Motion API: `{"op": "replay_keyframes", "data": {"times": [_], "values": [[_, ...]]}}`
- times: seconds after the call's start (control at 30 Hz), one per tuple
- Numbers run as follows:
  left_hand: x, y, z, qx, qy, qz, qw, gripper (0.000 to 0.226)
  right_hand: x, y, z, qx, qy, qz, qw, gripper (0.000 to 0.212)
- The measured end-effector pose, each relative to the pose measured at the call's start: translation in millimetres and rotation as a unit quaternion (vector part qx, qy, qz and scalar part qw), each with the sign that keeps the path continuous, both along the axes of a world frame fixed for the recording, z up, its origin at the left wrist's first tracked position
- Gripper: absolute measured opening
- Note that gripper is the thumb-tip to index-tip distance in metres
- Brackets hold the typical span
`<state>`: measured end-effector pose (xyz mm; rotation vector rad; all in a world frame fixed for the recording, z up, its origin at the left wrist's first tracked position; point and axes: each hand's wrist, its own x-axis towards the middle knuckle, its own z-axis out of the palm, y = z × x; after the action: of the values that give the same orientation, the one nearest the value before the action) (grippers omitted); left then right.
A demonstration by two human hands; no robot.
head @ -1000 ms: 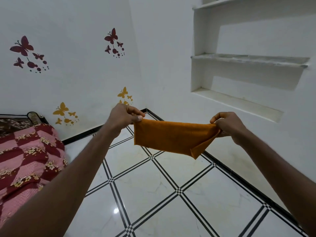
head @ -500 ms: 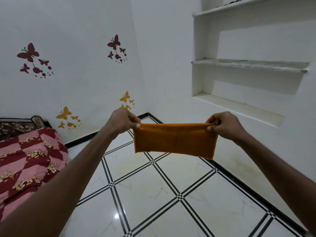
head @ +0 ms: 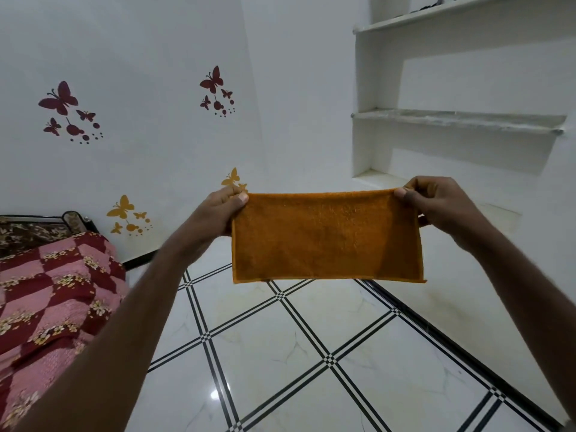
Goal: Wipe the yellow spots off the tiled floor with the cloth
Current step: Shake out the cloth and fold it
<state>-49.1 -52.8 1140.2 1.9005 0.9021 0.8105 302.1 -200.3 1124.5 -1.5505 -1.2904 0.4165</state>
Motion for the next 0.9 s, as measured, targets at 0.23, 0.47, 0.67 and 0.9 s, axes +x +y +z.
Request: {"op": "replay_keyframes", "data": {"times": [0.23,0.47,0.67,0.9], "values": [[8.4,12.4,-58.8,-0.07,0.0,0.039,0.997,0.024,-7.0,8.6,-59.4,-0.05,0.076,-0.104,0.99,0.027],[-26.0,32.3,-42.8,-0.094,-0.033,-0.027,0.995,0.029,-35.7,-13.7,-40.8,0.017,0.105,-0.109,0.988,0.034],[-28.6,53.6,-53.3,-0.149,-0.063,0.01,0.987,0.024,-67.1,6.3,-44.2,-0.028,0.091,-0.156,0.983,0.022],[13.9,43.4,-97.3,0.106,0.201,-0.091,0.97,0.026,-134.3,37.5,-135.6,-0.168,0.181,-0.062,0.967,0.023]]}}
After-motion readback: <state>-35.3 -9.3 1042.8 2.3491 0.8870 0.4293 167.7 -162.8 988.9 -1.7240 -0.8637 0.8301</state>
